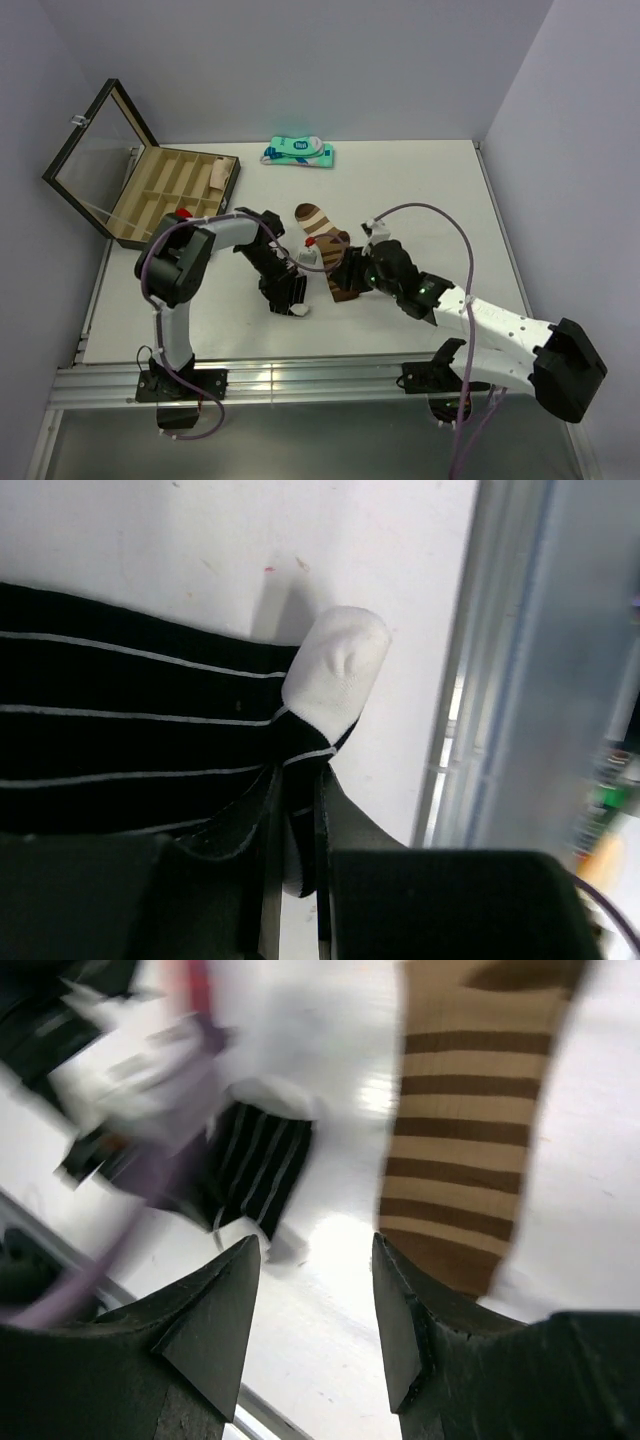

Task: Roll the socks
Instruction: Roll the sock at the center of the board.

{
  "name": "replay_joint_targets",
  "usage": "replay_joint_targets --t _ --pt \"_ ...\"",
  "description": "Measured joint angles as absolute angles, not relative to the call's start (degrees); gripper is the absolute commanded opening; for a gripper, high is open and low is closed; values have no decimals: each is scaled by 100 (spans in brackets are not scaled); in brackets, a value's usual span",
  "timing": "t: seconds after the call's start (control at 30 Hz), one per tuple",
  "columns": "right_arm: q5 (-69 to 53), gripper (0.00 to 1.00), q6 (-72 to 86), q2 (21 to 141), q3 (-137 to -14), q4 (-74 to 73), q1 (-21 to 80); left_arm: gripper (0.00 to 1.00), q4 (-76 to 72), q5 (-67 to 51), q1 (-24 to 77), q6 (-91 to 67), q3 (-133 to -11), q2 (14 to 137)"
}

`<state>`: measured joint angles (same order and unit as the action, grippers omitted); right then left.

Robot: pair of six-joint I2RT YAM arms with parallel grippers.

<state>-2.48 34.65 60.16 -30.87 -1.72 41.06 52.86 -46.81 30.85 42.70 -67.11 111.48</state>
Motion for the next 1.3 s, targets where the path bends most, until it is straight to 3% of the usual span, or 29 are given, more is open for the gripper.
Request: replay_joint_targets --t 0.23,0.43,0.77,1.3 --pt "998 56 2499 5911 -2991 537 6080 0 6873 -5190 2941 4838 -7441 12300" --pt "1293 56 1662 6632 -2971 1070 6869 0 7658 -5264 2794 5083 -7651 12842" --pt "1509 54 1074 8672 -3959 1114 7679 0 7992 -5105 2744 5179 -7693 13026" --pt "1728 50 711 9786 -4565 1125 7850 1 8152 -5028 2707 5190 -7675 13135"
